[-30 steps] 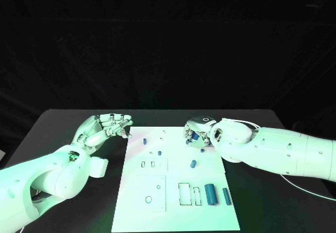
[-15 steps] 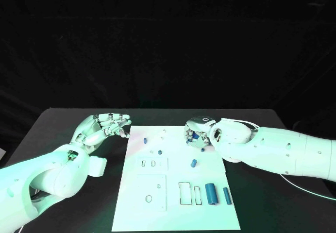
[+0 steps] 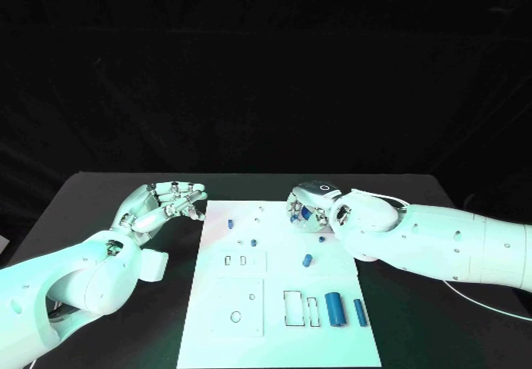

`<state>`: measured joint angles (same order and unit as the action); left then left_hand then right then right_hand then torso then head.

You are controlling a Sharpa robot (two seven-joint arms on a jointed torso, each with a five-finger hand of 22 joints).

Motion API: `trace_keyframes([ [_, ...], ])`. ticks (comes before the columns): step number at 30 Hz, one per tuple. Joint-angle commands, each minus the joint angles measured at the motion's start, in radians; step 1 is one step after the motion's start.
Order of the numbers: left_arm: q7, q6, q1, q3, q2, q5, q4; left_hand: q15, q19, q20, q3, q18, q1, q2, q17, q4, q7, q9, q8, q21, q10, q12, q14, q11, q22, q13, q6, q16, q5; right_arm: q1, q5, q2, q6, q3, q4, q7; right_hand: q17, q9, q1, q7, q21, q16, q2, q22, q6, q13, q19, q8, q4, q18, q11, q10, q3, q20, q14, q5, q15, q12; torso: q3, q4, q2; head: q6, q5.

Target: Assemble the parts on the task board

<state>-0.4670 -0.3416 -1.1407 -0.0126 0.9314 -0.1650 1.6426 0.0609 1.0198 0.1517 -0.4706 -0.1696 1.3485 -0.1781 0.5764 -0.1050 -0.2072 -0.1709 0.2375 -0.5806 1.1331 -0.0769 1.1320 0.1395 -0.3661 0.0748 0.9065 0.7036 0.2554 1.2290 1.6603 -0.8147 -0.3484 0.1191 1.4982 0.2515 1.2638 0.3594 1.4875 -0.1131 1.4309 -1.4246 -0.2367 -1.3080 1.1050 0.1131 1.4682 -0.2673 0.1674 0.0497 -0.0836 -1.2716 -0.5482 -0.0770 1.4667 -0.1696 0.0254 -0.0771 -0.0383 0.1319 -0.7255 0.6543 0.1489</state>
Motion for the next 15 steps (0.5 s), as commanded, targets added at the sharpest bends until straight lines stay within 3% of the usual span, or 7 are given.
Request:
trace_keyframes([
  [1, -0.004, 0.013, -0.001, 0.001, -0.003, 0.005, 0.002, 0.0, -0.012, -0.001, -0.008, -0.007, 0.001, -0.004, 0.002, 0.003, -0.003, -0.001, -0.009, -0.012, -0.002, 0.009, -0.012, 0.0, -0.007, 0.0, 0.0, 0.007, 0.001, 0.006, 0.026, 0.015, -0.065, -0.001, -0.001, 0.028, 0.001, 0.006, 0.014, -0.002, 0.01, -0.006, 0.023, -0.097, 0.0, 0.034, 0.03, -0.005, -0.035, -0.012, 0.039, -0.047, -0.026, 0.007, 0.053, -0.002, 0.006, 0.003, -0.0014, 0.0016, -0.001, -0.005, -0.001],
  [9, -0.005, 0.014, -0.001, 0.001, -0.007, 0.009, 0.005, 0.001, -0.016, 0.0, -0.011, -0.007, 0.004, -0.003, 0.003, 0.005, -0.004, 0.0, -0.011, -0.018, -0.005, 0.01, -0.014, 0.0, -0.011, -0.001, -0.002, 0.009, 0.001, 0.013, 0.039, 0.076, -0.148, -0.001, -0.031, 0.056, -0.004, 0.017, -0.002, -0.005, 0.014, -0.005, 0.013, -0.103, -0.006, 0.04, 0.03, -0.006, -0.059, -0.013, 0.037, -0.048, -0.047, 0.005, 0.052, -0.024, 0.005, 0.009, -0.0013, 0.0062, -0.001, -0.005, -0.005],
  [15, -0.006, 0.015, -0.002, 0.001, -0.01, 0.01, 0.008, 0.001, -0.017, 0.0, -0.012, -0.007, 0.005, -0.002, 0.003, 0.006, -0.004, -0.001, -0.011, -0.02, -0.005, 0.01, -0.014, 0.001, -0.013, -0.001, -0.003, 0.01, 0.001, 0.014, 0.039, 0.128, -0.162, -0.002, -0.074, 0.072, -0.005, 0.02, -0.011, -0.006, 0.019, -0.006, 0.01, -0.108, -0.006, 0.042, 0.032, -0.006, -0.062, -0.014, 0.036, -0.047, -0.05, 0.004, 0.051, -0.024, 0.004, 0.01, -0.0024, 0.0084, -0.003, -0.012, -0.008],
])
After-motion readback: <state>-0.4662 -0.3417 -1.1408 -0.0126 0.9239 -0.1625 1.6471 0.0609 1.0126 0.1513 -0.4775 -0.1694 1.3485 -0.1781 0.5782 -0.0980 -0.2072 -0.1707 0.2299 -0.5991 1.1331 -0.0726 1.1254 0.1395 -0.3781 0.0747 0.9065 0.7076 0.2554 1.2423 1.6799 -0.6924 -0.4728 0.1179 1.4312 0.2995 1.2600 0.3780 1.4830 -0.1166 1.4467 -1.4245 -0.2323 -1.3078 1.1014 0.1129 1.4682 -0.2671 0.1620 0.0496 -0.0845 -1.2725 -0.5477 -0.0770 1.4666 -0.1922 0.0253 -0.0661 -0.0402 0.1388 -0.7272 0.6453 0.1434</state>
